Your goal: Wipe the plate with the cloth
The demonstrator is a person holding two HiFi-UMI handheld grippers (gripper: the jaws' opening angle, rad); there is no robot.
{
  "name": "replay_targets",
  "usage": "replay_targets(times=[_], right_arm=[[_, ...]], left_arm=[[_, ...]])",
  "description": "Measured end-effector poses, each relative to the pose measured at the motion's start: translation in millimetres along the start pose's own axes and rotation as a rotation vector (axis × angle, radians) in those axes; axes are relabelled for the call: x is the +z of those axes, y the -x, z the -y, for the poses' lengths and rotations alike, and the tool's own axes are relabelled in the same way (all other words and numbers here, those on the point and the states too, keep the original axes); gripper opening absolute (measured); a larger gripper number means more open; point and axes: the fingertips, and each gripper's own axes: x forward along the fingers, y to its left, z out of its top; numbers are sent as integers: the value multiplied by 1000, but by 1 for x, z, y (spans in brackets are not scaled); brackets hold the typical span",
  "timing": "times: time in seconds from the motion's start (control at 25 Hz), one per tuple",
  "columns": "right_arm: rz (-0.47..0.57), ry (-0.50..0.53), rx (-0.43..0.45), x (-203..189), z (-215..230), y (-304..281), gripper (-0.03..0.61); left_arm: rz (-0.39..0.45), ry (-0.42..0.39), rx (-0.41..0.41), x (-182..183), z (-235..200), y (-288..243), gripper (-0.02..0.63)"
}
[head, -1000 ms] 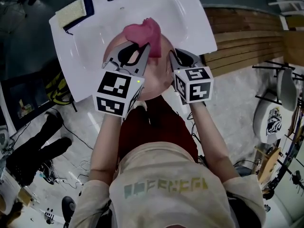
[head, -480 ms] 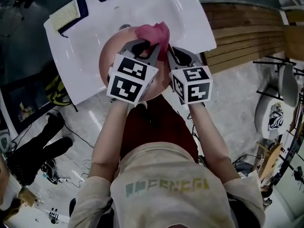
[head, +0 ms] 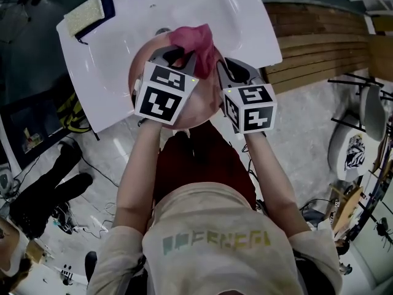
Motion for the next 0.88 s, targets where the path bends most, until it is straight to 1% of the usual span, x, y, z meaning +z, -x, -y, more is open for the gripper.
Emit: replay_targets(times=[0.28,0.44,0.6,0.88], right_arm=[[-4,7,-9,1,-2,-1,61],[-7,12,-13,2,-2,0,61],[-6,13,-20,3,-2,1,61],[-9,24,-40,1,-8,-2,61]], left_arm=[[-33,5,77,-15,-27,18,60],[-55,-14,133,-24,-40,31,60],[-66,-16,175,-33,-54,48,60],[-59,22,208,-55,-75,76,61]])
